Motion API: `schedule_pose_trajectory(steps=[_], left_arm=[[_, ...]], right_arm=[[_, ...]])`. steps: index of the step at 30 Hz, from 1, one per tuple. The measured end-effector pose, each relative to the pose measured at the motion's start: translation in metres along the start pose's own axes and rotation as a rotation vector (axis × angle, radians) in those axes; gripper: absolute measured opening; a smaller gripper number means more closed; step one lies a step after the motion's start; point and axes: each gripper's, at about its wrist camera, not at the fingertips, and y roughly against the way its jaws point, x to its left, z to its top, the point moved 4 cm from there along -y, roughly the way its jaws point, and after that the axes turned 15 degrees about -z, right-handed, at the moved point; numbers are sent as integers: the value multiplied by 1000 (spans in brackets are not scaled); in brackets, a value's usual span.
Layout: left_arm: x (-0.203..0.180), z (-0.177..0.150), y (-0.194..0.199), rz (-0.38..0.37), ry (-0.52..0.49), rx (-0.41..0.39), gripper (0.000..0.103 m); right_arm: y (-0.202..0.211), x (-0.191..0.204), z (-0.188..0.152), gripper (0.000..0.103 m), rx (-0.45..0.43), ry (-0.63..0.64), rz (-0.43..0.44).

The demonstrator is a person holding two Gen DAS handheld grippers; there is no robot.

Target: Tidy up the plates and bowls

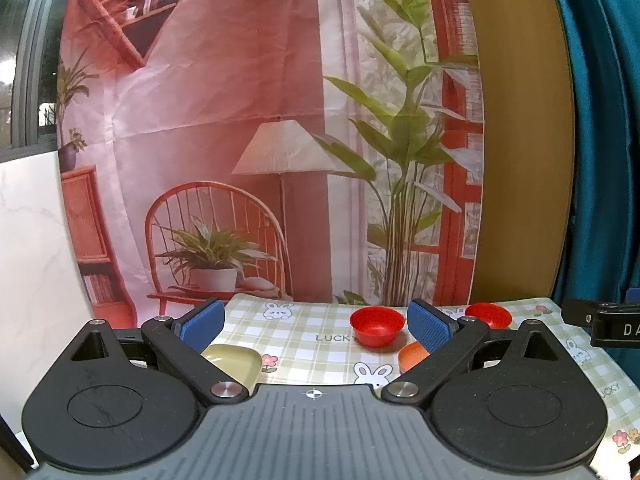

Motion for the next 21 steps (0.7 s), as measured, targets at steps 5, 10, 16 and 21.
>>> schedule_pose_trajectory(steps=[5, 10, 16, 21], left_arm=[[4, 1, -6, 11, -4, 3, 99], [15, 13, -19, 60, -39, -15, 99], [36, 29, -38, 59, -4, -13, 98], [52, 36, -58, 65, 20, -1, 98]], right_arm=[[-4, -1, 7, 103, 1, 0, 17], [-21, -1, 24, 103, -25, 13, 32], [-54, 6, 40, 103, -35, 15, 55], [-81, 19, 47, 103, -34, 8, 92]])
